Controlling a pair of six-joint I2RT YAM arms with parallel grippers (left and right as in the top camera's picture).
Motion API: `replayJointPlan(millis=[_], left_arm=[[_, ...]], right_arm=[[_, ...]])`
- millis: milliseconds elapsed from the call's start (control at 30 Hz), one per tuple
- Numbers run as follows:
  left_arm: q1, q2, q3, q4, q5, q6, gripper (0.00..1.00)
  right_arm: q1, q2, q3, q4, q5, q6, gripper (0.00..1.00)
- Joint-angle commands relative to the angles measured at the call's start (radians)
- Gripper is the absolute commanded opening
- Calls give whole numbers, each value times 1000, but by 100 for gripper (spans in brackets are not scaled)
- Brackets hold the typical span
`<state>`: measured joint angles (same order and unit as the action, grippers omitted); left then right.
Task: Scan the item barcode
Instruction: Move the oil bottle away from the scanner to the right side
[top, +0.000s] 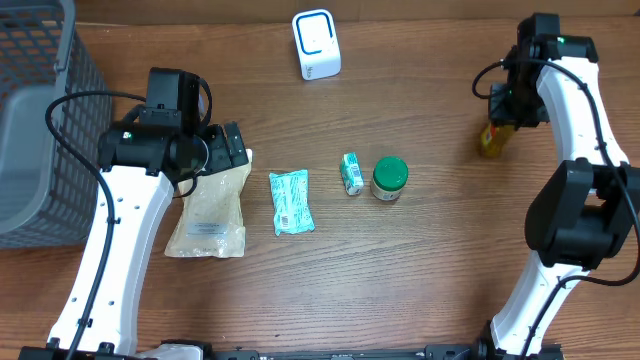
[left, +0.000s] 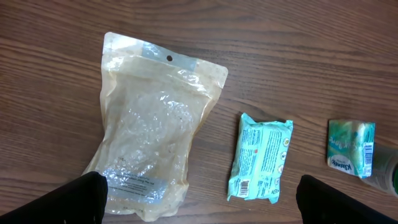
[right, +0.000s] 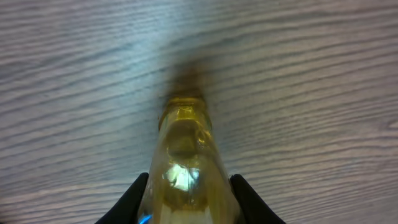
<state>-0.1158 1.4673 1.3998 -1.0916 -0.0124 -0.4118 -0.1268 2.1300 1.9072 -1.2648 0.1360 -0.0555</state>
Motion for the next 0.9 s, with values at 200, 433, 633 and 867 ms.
replayJointPlan(millis=[200, 433, 633, 867], left_arm=[[3, -1, 8, 0, -6, 8, 100], [3, -1, 8, 0, -6, 8, 100], [3, -1, 8, 0, -6, 8, 99], [3, -1, 8, 0, -6, 8, 100]], right_arm=[[7, -11, 0, 16, -10, 7, 97], [8, -40, 48, 4, 73, 61, 100], [14, -140, 136, -8, 66, 155, 100], [82, -270, 139, -47, -176, 161, 90]])
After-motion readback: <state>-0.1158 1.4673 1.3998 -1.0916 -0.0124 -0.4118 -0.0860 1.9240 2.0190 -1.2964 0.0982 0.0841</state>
